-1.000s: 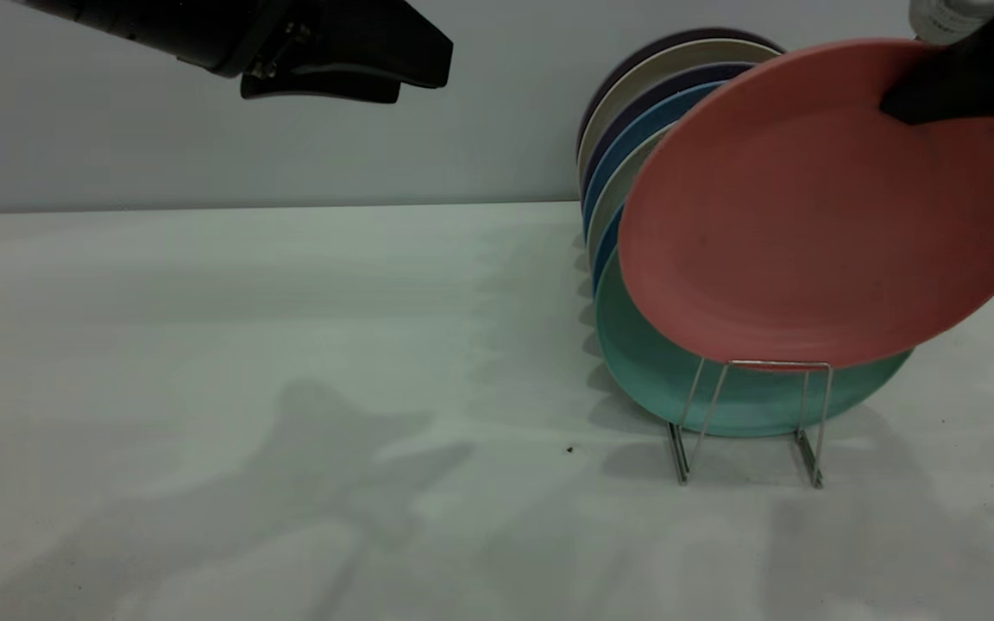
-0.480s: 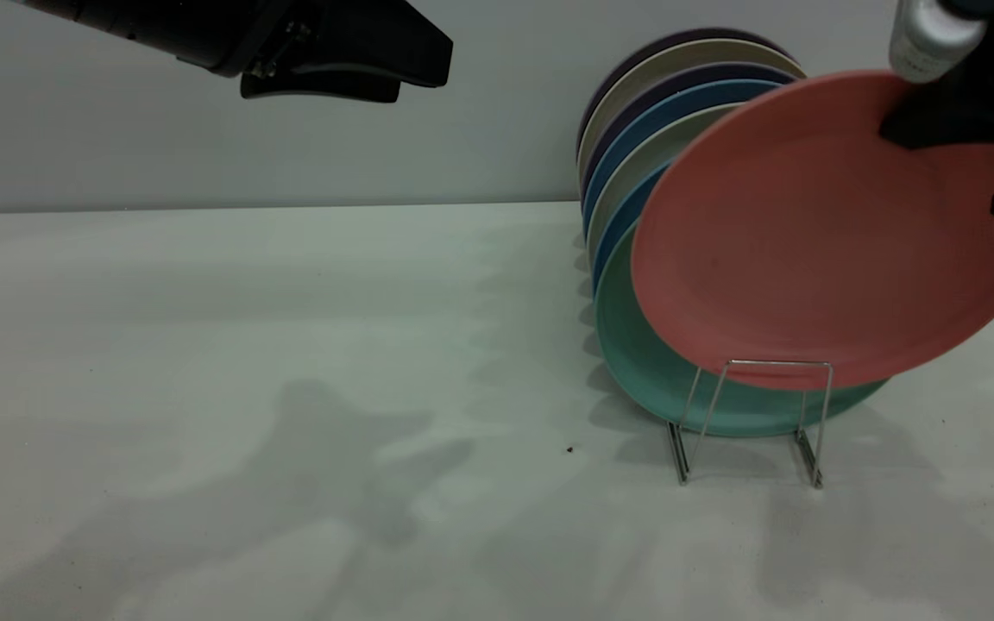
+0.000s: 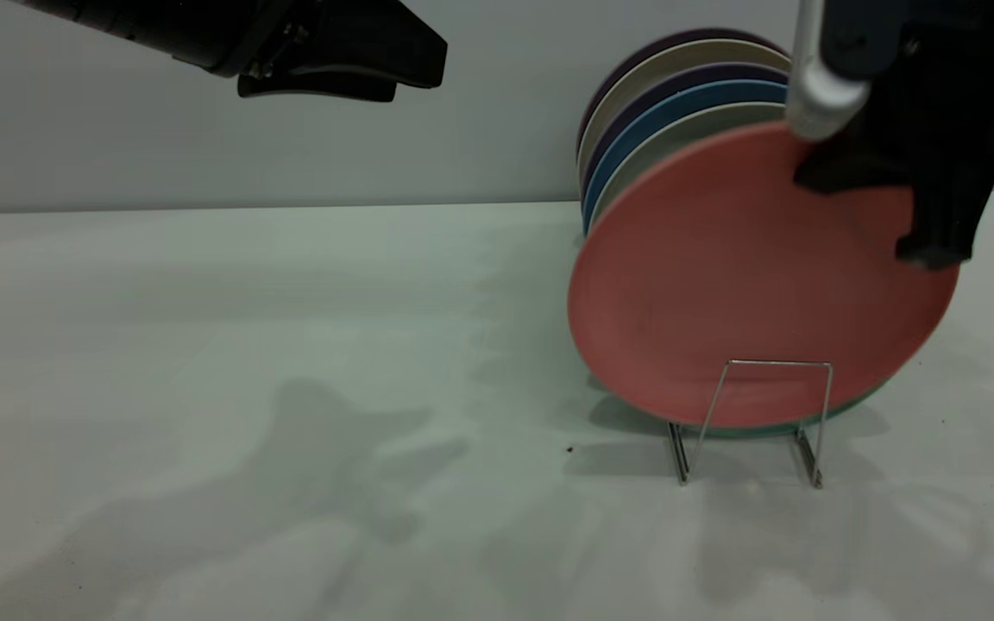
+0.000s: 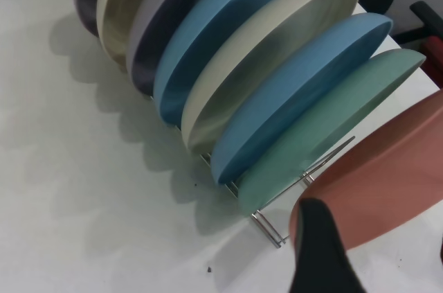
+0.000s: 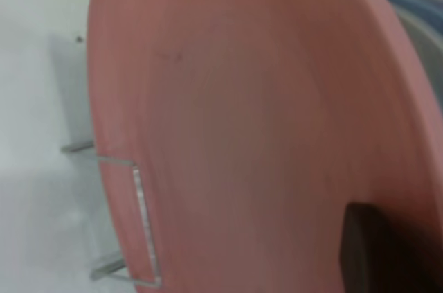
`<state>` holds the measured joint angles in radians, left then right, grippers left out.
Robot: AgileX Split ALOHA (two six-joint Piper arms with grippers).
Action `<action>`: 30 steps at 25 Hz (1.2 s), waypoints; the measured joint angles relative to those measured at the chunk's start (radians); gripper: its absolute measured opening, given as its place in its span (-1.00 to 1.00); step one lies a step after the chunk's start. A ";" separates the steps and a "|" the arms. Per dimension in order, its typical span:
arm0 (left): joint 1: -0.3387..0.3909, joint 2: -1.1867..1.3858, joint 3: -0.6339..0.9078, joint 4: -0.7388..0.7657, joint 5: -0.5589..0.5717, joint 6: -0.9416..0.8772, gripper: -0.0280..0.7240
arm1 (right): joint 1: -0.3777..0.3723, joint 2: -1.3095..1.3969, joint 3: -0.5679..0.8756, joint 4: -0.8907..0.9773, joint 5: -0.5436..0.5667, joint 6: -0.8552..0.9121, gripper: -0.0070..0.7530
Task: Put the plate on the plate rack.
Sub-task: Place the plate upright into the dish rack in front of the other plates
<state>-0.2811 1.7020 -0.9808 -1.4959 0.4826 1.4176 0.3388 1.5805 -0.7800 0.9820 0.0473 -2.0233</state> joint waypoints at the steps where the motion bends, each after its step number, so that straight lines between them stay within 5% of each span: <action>1: 0.000 0.000 0.000 -0.001 0.000 0.000 0.27 | 0.000 0.013 0.000 0.003 -0.003 0.000 -0.81; 15: 0.000 0.000 0.000 -0.001 0.000 0.000 0.26 | 0.000 0.058 0.000 0.028 -0.023 0.000 -0.76; 25: 0.000 0.000 0.000 -0.002 0.001 0.000 0.26 | 0.000 0.059 0.000 0.079 -0.036 0.001 0.21; 30: 0.000 0.000 0.000 -0.002 0.001 0.000 0.26 | 0.000 0.021 0.000 0.110 -0.047 0.001 0.34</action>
<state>-0.2811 1.7020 -0.9808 -1.4979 0.4836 1.4176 0.3388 1.6013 -0.7804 1.0917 0.0000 -2.0224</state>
